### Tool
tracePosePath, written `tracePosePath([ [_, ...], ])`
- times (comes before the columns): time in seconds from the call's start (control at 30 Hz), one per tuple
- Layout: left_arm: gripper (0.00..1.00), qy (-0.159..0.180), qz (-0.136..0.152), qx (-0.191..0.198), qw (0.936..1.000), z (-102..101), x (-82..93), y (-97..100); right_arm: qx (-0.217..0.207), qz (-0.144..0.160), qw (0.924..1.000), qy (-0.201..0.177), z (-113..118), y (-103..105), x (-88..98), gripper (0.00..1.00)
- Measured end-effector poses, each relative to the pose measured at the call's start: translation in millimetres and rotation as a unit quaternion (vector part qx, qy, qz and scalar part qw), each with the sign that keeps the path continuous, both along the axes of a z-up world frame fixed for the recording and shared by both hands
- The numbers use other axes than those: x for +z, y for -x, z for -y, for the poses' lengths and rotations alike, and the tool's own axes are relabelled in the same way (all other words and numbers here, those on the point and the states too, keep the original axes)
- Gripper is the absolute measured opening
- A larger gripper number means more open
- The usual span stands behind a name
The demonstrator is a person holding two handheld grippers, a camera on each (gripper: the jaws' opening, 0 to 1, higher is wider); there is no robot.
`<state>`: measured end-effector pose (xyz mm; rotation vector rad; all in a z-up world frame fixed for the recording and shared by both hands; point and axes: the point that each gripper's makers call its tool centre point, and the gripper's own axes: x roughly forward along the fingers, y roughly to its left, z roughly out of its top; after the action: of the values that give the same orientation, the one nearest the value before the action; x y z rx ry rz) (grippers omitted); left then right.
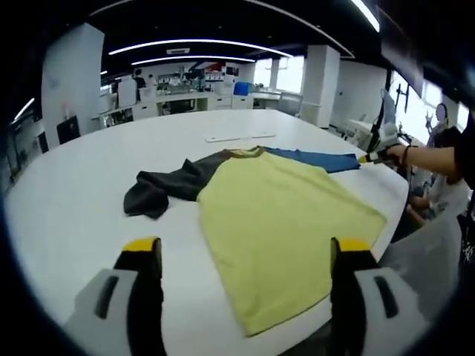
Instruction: Fold the garment on the visible template until the final outline fits inside the template.
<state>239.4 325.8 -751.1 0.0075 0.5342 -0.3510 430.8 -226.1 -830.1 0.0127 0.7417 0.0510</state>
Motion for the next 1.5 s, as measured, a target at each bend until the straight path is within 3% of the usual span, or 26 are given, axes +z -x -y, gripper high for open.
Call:
tracePosePath([
  [0.13,0.88,0.006,-0.001,0.007,1.0,-3.0,0.2,1.2,-0.013,0.002,0.9999,0.002,14.9,-12.8,-5.9,0.21],
  [0.3,0.87,-0.003,-0.002,0.01,0.9999,-5.4,0.0,2.8,-0.023,-0.012,0.9997,-0.005,16.2,-16.0,-16.1,0.2],
  [0.4,0.87,0.002,-0.001,0.013,0.9999,-6.2,0.7,2.6,-0.024,-0.008,0.9997,0.002,7.4,-9.4,-9.6,0.18],
  [0.5,0.86,0.001,-0.003,0.015,0.9999,-6.7,0.3,3.1,-0.01,-0.005,0.9999,0.008,6.1,-14.5,-10.3,0.11],
  [0.67,0.87,-0.006,-0.006,0.016,0.9998,-7.8,-0.6,4.0,-0.027,-0.002,0.9996,-0.008,6.1,-14.6,-8.2,0.0],
  [0.87,0.87,-0.012,-0.002,0.018,0.9998,-10.0,1.1,3.4,-0.04,-0.007,0.9982,-0.044,24.9,-28.2,-13.4,0.0],
  [0.9,0.87,-0.015,-0.002,0.017,0.9997,-10.3,1.1,3.5,-0.043,-0.004,0.9981,-0.044,19.1,-21.8,-6.9,0.0],
  [0.97,0.87,-0.015,-0.001,0.017,0.9998,-11.4,1.7,3.7,-0.039,-0.002,0.9983,-0.042,12.6,-16.6,1.8,0.0],
  [1.07,0.89,-0.012,-0.002,0.018,0.9998,-12.0,0.8,3.9,-0.03,-0.014,0.9992,-0.023,24.0,-22.7,0.2,0.0],
  [1.5,0.99,-0.004,-0.008,0.013,0.9999,-9.6,-2.0,6.6,-0.024,-0.027,0.9993,-0.008,16.7,-18.9,10.3,0.0],
])
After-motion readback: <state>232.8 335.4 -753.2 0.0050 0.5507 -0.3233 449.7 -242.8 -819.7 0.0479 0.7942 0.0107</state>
